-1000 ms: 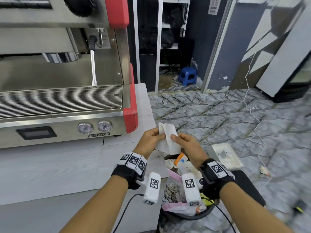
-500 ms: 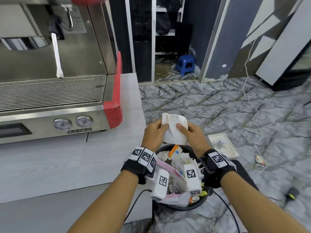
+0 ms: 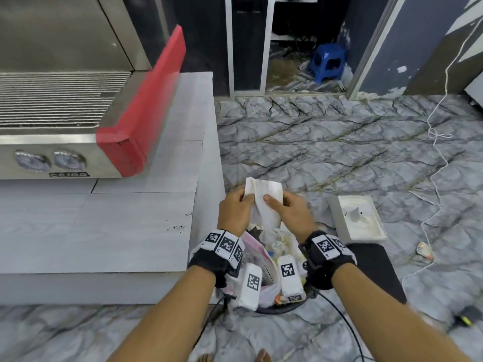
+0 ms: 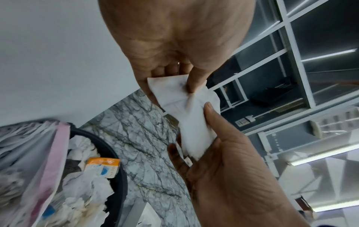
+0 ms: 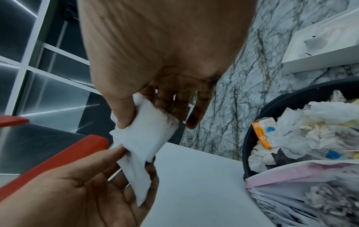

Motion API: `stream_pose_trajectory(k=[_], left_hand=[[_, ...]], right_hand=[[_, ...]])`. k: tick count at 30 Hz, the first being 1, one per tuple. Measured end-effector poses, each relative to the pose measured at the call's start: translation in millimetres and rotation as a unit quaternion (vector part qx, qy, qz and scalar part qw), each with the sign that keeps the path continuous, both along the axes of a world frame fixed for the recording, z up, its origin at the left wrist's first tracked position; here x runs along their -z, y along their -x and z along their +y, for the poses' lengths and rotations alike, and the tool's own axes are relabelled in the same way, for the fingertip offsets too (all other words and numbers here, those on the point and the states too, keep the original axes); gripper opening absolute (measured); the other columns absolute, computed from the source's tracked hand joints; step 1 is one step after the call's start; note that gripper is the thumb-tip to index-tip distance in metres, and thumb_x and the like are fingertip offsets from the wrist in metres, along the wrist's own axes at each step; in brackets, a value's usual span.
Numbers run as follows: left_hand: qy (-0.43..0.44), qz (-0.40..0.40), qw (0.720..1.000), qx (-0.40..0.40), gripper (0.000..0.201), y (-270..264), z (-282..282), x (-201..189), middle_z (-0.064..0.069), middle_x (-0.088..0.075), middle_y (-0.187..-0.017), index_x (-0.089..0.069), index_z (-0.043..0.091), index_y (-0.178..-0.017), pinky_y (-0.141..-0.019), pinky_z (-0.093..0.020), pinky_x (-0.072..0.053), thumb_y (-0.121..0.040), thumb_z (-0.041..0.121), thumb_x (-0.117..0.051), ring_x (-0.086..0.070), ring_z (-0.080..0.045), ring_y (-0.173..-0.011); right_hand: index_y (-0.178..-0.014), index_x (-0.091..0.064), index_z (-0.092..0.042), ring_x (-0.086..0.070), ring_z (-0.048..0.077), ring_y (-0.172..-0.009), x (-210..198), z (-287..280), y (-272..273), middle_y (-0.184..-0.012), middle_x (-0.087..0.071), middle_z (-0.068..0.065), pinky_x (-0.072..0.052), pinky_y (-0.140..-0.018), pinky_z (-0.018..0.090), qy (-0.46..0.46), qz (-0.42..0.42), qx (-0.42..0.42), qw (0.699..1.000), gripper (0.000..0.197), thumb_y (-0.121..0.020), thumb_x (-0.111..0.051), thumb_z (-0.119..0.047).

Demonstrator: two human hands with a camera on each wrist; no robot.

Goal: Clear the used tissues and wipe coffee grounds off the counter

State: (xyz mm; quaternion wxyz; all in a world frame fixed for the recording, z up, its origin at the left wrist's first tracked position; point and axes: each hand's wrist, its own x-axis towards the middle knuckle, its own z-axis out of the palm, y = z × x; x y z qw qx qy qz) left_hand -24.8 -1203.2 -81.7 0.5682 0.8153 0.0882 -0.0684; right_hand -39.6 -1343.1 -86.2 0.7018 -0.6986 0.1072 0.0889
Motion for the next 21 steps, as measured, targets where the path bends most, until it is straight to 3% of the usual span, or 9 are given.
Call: stream_pose_trajectory(k=[3, 5, 7, 9, 13, 15, 16, 18, 21], left_hand=[[-0.013, 0.036, 0.999, -0.017, 0.019, -5.8, -9.4, 25.2, -0.01, -0.069, -0.09, -0.067, 0.011, -0.085, -0.077, -0.035, -0.046, -0.089, 0.023, -0.052, -0.06, -0.027, -0.085], [-0.012, 0.06, 0.998, -0.027, 0.017, -7.5, -10.7, 42.0, -0.01, -0.07, -0.095, -0.067, 0.014, -0.088, -0.083, -0.038, -0.047, -0.088, 0.023, -0.053, -0.061, -0.027, -0.091], [-0.006, 0.092, 0.995, -0.037, 0.016, -9.4, -11.5, 64.9, -0.011, -0.069, -0.093, -0.066, 0.011, -0.086, -0.078, -0.037, -0.046, -0.088, 0.021, -0.053, -0.06, -0.027, -0.088], [-0.013, 0.124, 0.991, -0.04, 0.015, -9.7, -10.1, 88.6, -0.012, -0.067, -0.093, -0.064, 0.009, -0.086, -0.073, -0.033, -0.043, -0.088, 0.019, -0.053, -0.058, -0.026, -0.085], [-0.041, 0.181, 0.981, -0.052, 0.023, -5.6, -3.2, 143.9, -0.02, -0.066, -0.097, -0.065, 0.0, -0.09, -0.078, -0.036, -0.045, -0.088, 0.02, -0.054, -0.06, -0.034, -0.093], [-0.052, 0.205, 0.976, -0.047, 0.023, -4.0, -0.2, 171.0, -0.017, -0.065, -0.092, -0.065, 0.001, -0.089, -0.079, -0.036, -0.045, -0.089, 0.02, -0.053, -0.06, -0.033, -0.091], [-0.062, 0.22, 0.973, -0.042, 0.022, -1.4, 0.8, 182.3, -0.016, -0.064, -0.093, -0.065, 0.001, -0.091, -0.08, -0.036, -0.044, -0.09, 0.019, -0.052, -0.059, -0.032, -0.091], [-0.084, 0.234, 0.968, -0.024, 0.023, 3.1, 2.1, 205.6, -0.016, -0.065, -0.103, -0.065, 0.003, -0.099, -0.081, -0.033, -0.042, -0.091, 0.019, -0.05, -0.058, -0.031, -0.096], [-0.105, 0.261, 0.959, -0.039, 0.026, 4.4, 4.0, 232.0, -0.015, -0.063, -0.116, -0.063, 0.005, -0.11, -0.082, -0.029, -0.038, -0.092, 0.017, -0.049, -0.057, -0.031, -0.106]], right_hand=[[-0.101, -0.067, -0.004, -0.066, 0.007, -0.072, 29.7, -10.4, -9.6, -0.09, -0.071, 0.007, -0.052, -0.062, 0.019, 0.037, 0.02, -0.027, 0.999, 0.02, -0.09, -0.063, -0.02], [-0.101, -0.067, -0.001, -0.065, 0.015, -0.079, 50.5, -13.7, -13.8, -0.096, -0.072, 0.015, -0.055, -0.073, 0.035, 0.062, 0.029, -0.036, 0.997, 0.024, -0.09, -0.063, -0.022], [-0.102, -0.067, -0.003, -0.065, 0.021, -0.086, 76.4, -16.4, -17.6, -0.1, -0.072, 0.015, -0.053, -0.081, 0.043, 0.082, 0.038, -0.051, 0.995, 0.024, -0.09, -0.063, -0.024], [-0.102, -0.068, -0.011, -0.067, 0.024, -0.092, 104.0, -15.9, -18.7, -0.101, -0.072, 0.009, -0.053, -0.083, 0.042, 0.102, 0.052, -0.073, 0.991, 0.021, -0.091, -0.062, -0.027], [-0.096, -0.068, -0.02, -0.068, 0.021, -0.088, 160.4, -11.3, -16.6, -0.094, -0.073, 0.002, -0.055, -0.079, 0.043, 0.122, 0.089, -0.097, 0.984, 0.022, -0.087, -0.063, -0.039], [-0.094, -0.068, -0.02, -0.066, 0.019, -0.083, 187.9, -10.4, -16.0, -0.088, -0.072, -0.001, -0.054, -0.072, 0.034, 0.137, 0.11, -0.115, 0.978, 0.017, -0.089, -0.061, -0.035], [-0.096, -0.068, -0.019, -0.067, 0.019, -0.085, 202.2, -9.9, -14.0, -0.09, -0.072, 0.0, -0.054, -0.074, 0.034, 0.153, 0.127, -0.122, 0.972, 0.018, -0.09, -0.061, -0.034], [-0.103, -0.068, -0.015, -0.066, 0.023, -0.091, 229.7, -8.5, -11.7, -0.098, -0.072, 0.004, -0.053, -0.081, 0.038, 0.18, 0.156, -0.138, 0.961, 0.026, -0.09, -0.059, -0.036], [-0.105, -0.06, -0.007, -0.06, 0.027, -0.093, 263.1, -5.4, -13.2, -0.102, -0.065, 0.009, -0.042, -0.07, 0.033, 0.241, 0.197, -0.208, 0.927, 0.032, -0.095, -0.051, -0.036]])
